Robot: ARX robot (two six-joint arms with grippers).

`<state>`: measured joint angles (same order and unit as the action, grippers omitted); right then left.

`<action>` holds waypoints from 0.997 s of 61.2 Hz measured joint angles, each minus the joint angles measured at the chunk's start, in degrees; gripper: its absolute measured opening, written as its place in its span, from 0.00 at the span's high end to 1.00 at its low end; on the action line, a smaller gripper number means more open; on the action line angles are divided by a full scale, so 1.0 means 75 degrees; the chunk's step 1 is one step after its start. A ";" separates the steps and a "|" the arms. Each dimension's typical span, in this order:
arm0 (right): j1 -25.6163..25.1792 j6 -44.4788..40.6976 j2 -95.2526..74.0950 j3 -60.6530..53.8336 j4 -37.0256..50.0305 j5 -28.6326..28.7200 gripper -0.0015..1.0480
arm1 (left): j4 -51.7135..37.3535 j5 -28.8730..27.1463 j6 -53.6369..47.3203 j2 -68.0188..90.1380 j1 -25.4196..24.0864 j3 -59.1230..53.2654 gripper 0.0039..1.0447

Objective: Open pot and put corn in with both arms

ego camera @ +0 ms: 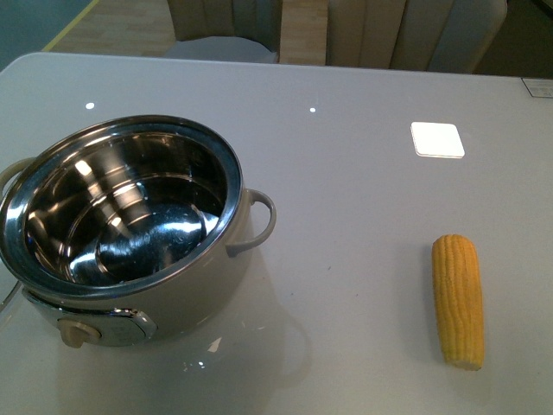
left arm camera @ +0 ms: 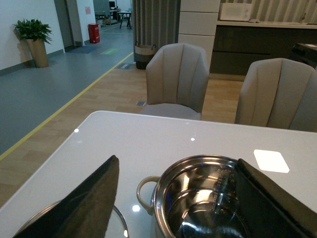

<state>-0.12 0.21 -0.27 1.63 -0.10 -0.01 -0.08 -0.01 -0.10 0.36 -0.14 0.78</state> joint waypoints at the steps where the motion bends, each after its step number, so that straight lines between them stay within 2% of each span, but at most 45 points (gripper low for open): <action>1: 0.0000 0.0000 0.0000 0.0000 0.0000 0.0000 0.08 | 0.0000 0.0000 0.0000 0.0000 0.0000 0.0000 0.20; 7: 0.0000 -0.0003 0.0000 0.0000 0.0000 0.0000 0.08 | 0.0000 0.0000 -0.0009 0.0000 0.0000 0.0000 0.05; 19: 0.0000 0.0029 -0.0015 0.0006 -0.0017 0.0020 0.08 | 0.0000 0.0000 -0.0003 0.0000 0.0000 0.0000 0.06; 20: -0.0015 0.0114 -0.0082 0.0029 -0.0117 0.0090 0.08 | 0.0000 0.0000 -0.0003 0.0000 0.0000 0.0000 0.06; 22: -0.0061 0.0600 -0.0618 0.0437 -0.1241 0.0493 0.08 | 0.0000 -0.0003 -0.0003 0.0000 0.0000 0.0000 0.06; 25: -0.0061 0.1361 -0.1545 0.0877 -0.2314 0.0568 0.08 | 0.0000 0.0012 -0.0003 0.0000 0.0000 0.0000 0.06; 30: 0.0041 0.2250 -0.2818 0.1026 -0.2783 0.0525 0.08 | 0.0000 0.0000 -0.0003 -0.0003 0.0000 0.0000 0.06; 37: 0.0458 0.2681 -0.4249 0.1026 -0.1839 0.0108 0.08 | 0.0003 0.0000 -0.0003 -0.0006 0.0000 0.0000 0.06; 48: 0.1081 0.2745 -0.7044 0.1064 0.0347 -0.0175 0.08 | 0.0003 0.0000 -0.0003 -0.0006 0.0000 0.0000 0.06; 61: 0.1148 0.2451 -1.0628 0.1754 0.2736 -0.0560 0.08 | 0.0003 0.0000 -0.0003 -0.0006 0.0000 0.0000 0.06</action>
<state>8.49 18.59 -79.99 14.79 20.43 -4.21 -0.05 -0.01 -0.12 0.32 -0.14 0.78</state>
